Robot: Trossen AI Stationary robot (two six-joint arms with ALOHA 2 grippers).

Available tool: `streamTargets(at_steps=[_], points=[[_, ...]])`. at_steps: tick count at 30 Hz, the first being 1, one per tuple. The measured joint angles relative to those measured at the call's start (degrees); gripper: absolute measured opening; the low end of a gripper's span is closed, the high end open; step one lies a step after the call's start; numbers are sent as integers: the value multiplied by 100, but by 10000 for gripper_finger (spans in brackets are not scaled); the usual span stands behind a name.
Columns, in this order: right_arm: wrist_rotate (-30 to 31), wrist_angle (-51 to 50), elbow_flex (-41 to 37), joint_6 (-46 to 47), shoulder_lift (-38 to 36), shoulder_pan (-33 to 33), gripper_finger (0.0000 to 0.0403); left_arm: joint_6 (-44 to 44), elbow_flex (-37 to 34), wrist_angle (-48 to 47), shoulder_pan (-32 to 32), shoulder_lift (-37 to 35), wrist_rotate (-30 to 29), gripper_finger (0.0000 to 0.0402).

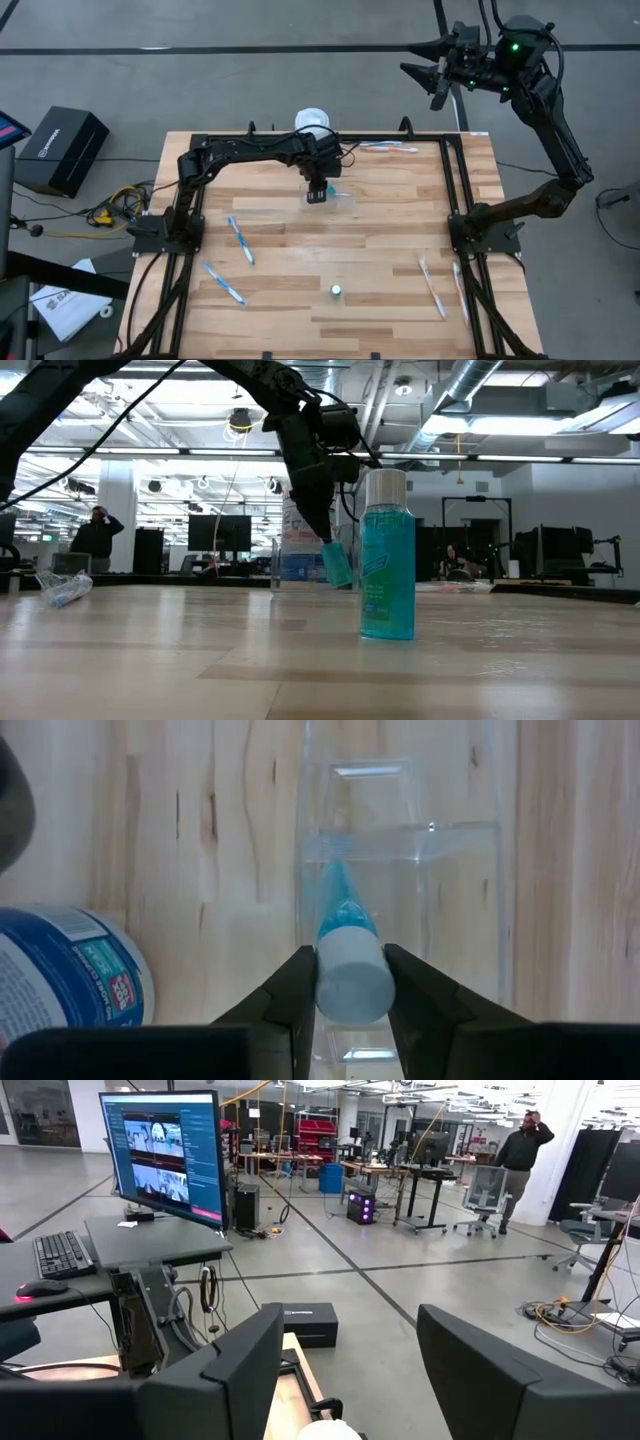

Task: Pick & Place toothbrushing station
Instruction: Put the left mouthwash into the transparent organizer

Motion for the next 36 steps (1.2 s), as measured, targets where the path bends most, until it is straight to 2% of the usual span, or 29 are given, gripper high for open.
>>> streamTargets(at_steps=[6,14,36], points=[[-2,0,0,0,0,-1,221,-2,0,-2,0,0,9,93],[-42,105,0,0,0,-1,221,107,-2,9,-9,1,160,119],[-129,260,2,107,31,-4,221,276,-11,424,-35,-29,160,145]])
